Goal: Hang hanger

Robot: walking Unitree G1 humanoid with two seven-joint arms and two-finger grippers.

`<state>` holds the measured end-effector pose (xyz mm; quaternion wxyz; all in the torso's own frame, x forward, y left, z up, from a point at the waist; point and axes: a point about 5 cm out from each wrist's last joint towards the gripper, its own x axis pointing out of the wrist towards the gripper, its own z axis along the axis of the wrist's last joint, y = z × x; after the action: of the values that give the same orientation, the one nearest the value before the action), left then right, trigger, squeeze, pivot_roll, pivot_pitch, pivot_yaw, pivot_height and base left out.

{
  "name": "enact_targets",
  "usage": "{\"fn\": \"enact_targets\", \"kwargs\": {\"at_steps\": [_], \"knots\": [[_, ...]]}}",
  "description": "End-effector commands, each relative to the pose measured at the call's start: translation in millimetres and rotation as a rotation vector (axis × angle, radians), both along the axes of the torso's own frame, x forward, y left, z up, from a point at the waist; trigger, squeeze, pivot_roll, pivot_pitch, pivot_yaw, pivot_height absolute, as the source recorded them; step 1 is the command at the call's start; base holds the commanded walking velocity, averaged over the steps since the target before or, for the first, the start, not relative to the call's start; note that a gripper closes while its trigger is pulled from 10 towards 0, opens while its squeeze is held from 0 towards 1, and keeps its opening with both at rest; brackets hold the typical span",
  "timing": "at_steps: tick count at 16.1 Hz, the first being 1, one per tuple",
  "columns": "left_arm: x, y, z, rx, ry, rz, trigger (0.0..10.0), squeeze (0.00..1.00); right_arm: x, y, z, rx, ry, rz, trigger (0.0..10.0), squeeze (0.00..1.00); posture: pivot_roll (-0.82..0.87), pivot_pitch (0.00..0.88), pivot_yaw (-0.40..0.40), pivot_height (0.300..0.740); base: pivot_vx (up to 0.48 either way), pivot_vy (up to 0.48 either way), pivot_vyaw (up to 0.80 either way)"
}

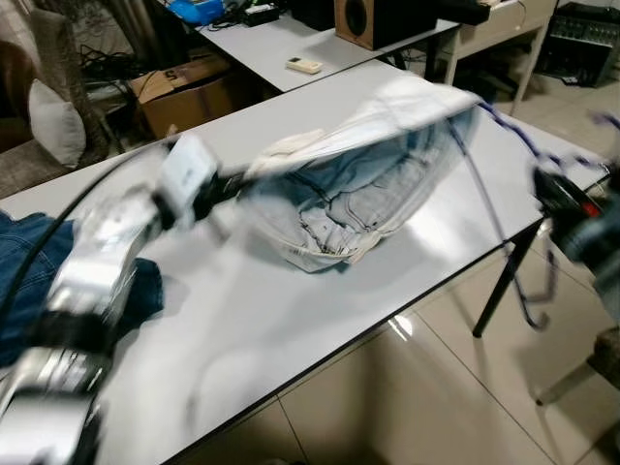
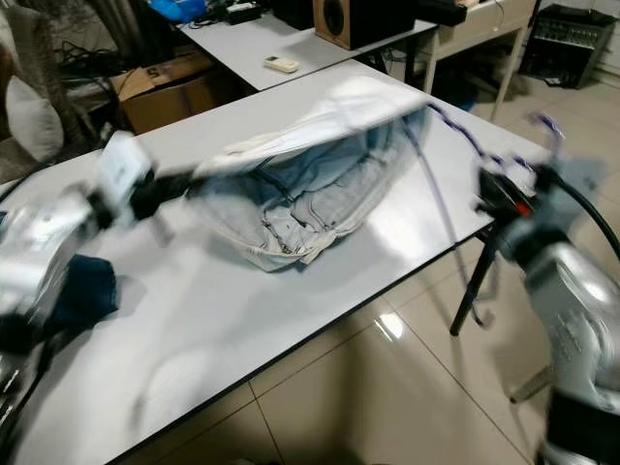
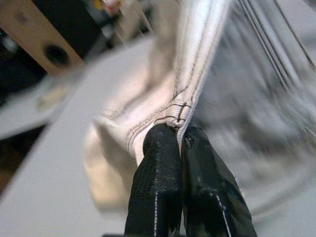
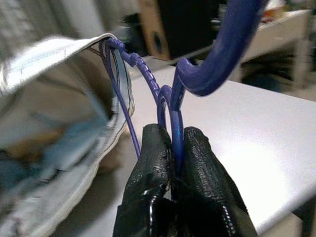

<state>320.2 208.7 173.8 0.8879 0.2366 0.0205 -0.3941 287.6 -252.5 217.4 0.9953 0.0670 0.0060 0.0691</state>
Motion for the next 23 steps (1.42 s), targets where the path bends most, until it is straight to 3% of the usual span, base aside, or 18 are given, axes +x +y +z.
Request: {"fn": "enact_targets", "kwargs": {"at_steps": [1, 3, 4, 5, 6, 7, 8, 10, 12, 14, 15, 16, 18, 22, 23], "knots": [[-27.2, 0.3, -38.4, 0.079, 0.194, -0.076, 0.0, 0.00, 8.9, 11.9, 10.6, -0.012, -0.049, 0.069, 10.0, 0.00, -0.21, 0.000, 0.133, 0.740, 0.000, 0.000, 0.00], [-37.4, -18.0, -49.2, 0.058, 0.220, -0.115, 0.0, 0.00, 14.1, 28.8, 4.4, -0.023, -0.027, 0.152, 10.0, 0.00, -0.20, 0.000, 0.121, 0.740, 0.000, 0.000, 0.00], [-33.8, -31.0, -48.3, 0.022, 0.187, -0.100, 0.0, 0.00, 14.2, 35.5, -2.0, -0.022, -0.009, 0.177, 10.0, 0.00, -0.20, 0.000, 0.122, 0.740, 0.000, 0.000, 0.00], [-27.8, -37.9, -44.5, 0.009, 0.141, -0.064, 9.6, 0.00, 12.2, 37.8, -6.7, -0.012, 0.003, 0.182, 10.0, 0.00, -0.20, 0.000, 0.127, 0.740, 0.000, 0.000, 0.00], [-24.2, -42.3, -37.5, -0.034, 0.122, -0.079, 10.0, 0.00, 8.2, 37.8, -11.3, -0.003, 0.015, 0.179, 10.0, 0.00, -0.21, 0.000, 0.133, 0.740, 0.000, 0.000, 0.00], [-22.8, -42.6, -33.5, -0.050, 0.114, -0.088, 10.0, 0.90, 6.1, 37.2, -13.3, 0.000, 0.021, 0.176, 10.0, 0.00, -0.21, 0.000, 0.133, 0.740, 0.000, 0.000, 0.00], [-19.9, -40.2, -10.8, -0.069, 0.068, -0.138, 10.0, 1.00, -1.1, 34.7, -18.5, 0.009, 0.033, 0.170, 10.0, 0.00, -0.22, 0.000, 0.144, 0.740, 0.000, 0.000, 0.00], [-21.2, -43.8, 6.5, -0.072, 0.061, -0.218, 10.0, 1.00, -4.1, 34.3, -21.2, 0.015, 0.035, 0.168, 10.0, 0.00, -0.22, 0.000, 0.148, 0.740, 0.000, 0.000, 0.00], [-20.6, -67.8, 24.3, -0.143, 0.049, -0.310, 10.0, 1.00, -5.6, 36.5, -22.2, 0.022, 0.028, 0.177, 10.0, 0.00, -0.22, 0.000, 0.154, 0.740, 0.000, 0.000, 0.00], [-13.1, -79.7, 31.1, -0.193, 0.007, -0.280, 10.0, 1.00, -6.0, 37.1, -21.0, 0.033, 0.019, 0.181, 10.0, 0.00, -0.22, 0.000, 0.154, 0.740, 0.000, 0.000, 0.00], [-4.4, -93.2, 34.1, -0.249, -0.010, -0.228, 10.0, 1.00, -6.5, 37.8, -20.4, 0.038, 0.015, 0.187, 10.0, 0.00, -0.23, 0.000, 0.152, 0.740, 0.000, 0.000, 0.00], [-1.0, -119.7, 28.5, -0.285, 0.018, -0.214, 10.0, 1.00, -8.0, 40.2, -19.7, 0.041, 0.011, 0.195, 10.0, 0.00, -0.23, 0.000, 0.152, 0.740, 0.000, 0.000, 0.00], [-4.7, -146.4, 10.0, -0.225, 0.034, -0.226, 10.0, 1.00, -9.7, 41.7, -17.7, 0.051, 0.001, 0.194, 10.0, 0.00, -0.24, 0.000, 0.153, 0.740, 0.000, 0.000, 0.00], [-11.6, -164.1, 0.9, -0.165, 0.000, -0.260, 10.0, 1.00, -11.7, 41.5, -13.2, 0.063, -0.016, 0.188, 10.0, 0.00, -0.25, 0.000, 0.159, 0.740, 0.000, 0.000, 0.00], [-9.2, -167.1, -0.8, -0.110, -0.076, -0.236, 10.0, 1.00, -11.7, 42.4, -11.3, 0.068, -0.023, 0.188, 10.0, 0.00, -0.25, 0.000, 0.158, 0.740, 0.000, 0.000, 0.00]]}}
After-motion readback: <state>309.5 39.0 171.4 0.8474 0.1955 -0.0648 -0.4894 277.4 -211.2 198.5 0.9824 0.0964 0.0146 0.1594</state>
